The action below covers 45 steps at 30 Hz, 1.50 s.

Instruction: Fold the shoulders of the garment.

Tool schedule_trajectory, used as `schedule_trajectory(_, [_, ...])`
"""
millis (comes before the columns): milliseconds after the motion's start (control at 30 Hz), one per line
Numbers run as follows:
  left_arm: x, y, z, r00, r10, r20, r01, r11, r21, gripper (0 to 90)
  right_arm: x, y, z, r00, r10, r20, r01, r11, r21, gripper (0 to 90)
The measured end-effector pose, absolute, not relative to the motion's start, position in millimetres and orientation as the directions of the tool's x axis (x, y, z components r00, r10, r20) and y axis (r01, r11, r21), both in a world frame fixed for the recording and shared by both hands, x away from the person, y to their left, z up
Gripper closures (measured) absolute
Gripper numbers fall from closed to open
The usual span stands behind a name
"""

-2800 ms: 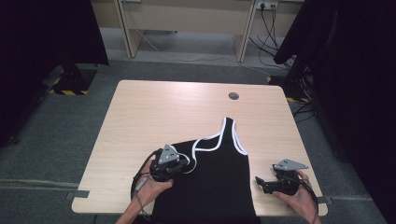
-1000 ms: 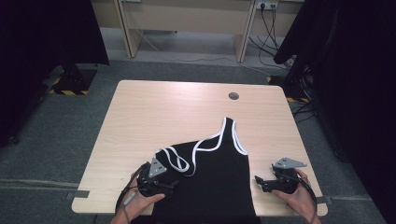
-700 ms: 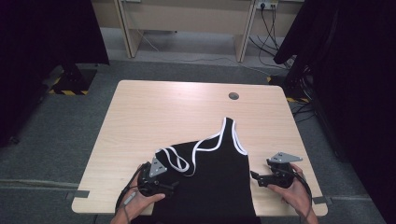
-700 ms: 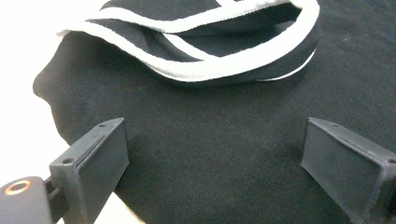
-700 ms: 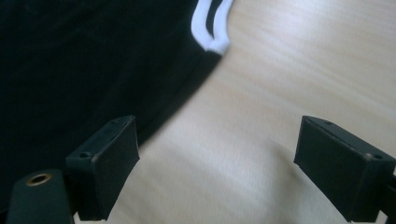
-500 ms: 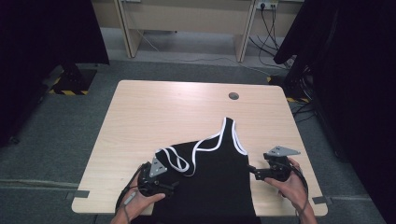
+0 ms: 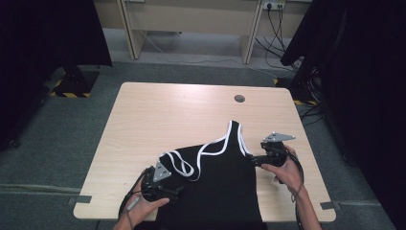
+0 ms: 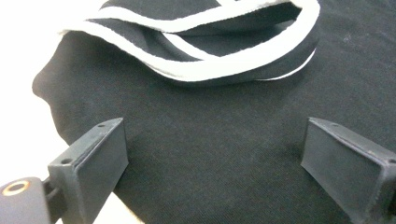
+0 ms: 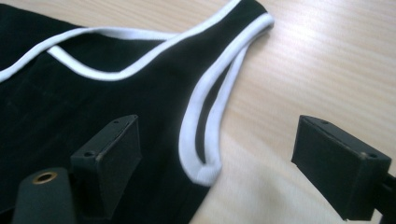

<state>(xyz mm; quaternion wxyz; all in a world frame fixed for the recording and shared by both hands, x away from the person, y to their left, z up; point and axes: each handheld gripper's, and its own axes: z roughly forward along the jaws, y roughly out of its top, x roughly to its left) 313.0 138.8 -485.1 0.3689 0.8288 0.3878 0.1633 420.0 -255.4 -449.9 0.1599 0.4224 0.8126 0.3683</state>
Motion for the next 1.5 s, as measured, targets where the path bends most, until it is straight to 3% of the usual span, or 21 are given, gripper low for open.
schedule_trajectory(533, [314, 140, -485, 0.641, 0.767, -0.022, 0.528, -0.42, 0.738, 6.9, 479, -224, -462, -0.577, 0.812, 0.087, 0.607, 0.355, 0.711, 23.5])
schedule_trajectory(800, [316, 140, -485, 0.64, 0.768, -0.022, 0.528, -0.42, 0.738, 6.9, 494, -213, -465, -0.574, 0.817, 0.057, 0.602, 0.374, 0.705, 28.6])
schedule_trajectory(933, [316, 140, -485, 0.64, 0.768, -0.021, 0.528, -0.42, 0.738, 6.9, 497, -206, -472, -0.577, 0.816, 0.007, 0.596, 0.416, 0.687, 36.1])
schedule_trajectory(1067, [316, 140, -485, 0.64, 0.768, -0.02, 0.528, -0.421, 0.737, 6.8, 495, -207, -472, -0.614, 0.789, 0.016, 0.562, 0.424, 0.71, 68.1])
schedule_trajectory(1133, [316, 140, -485, 0.64, 0.768, -0.02, 0.528, -0.421, 0.738, 6.8, 494, -208, -472, -0.632, 0.774, 0.029, 0.556, 0.428, 0.713, 78.6])
schedule_trajectory(1300, [316, 140, -485, 0.64, 0.768, -0.02, 0.528, -0.421, 0.737, 6.9, 491, -209, -468, -0.645, 0.759, 0.087, 0.551, 0.383, 0.741, 83.5])
schedule_trajectory(1500, [316, 140, -485, 0.64, 0.768, -0.02, 0.528, -0.422, 0.737, 6.8, 470, -207, -447, -0.678, 0.734, 0.041, 0.476, 0.396, 0.785, 83.4])
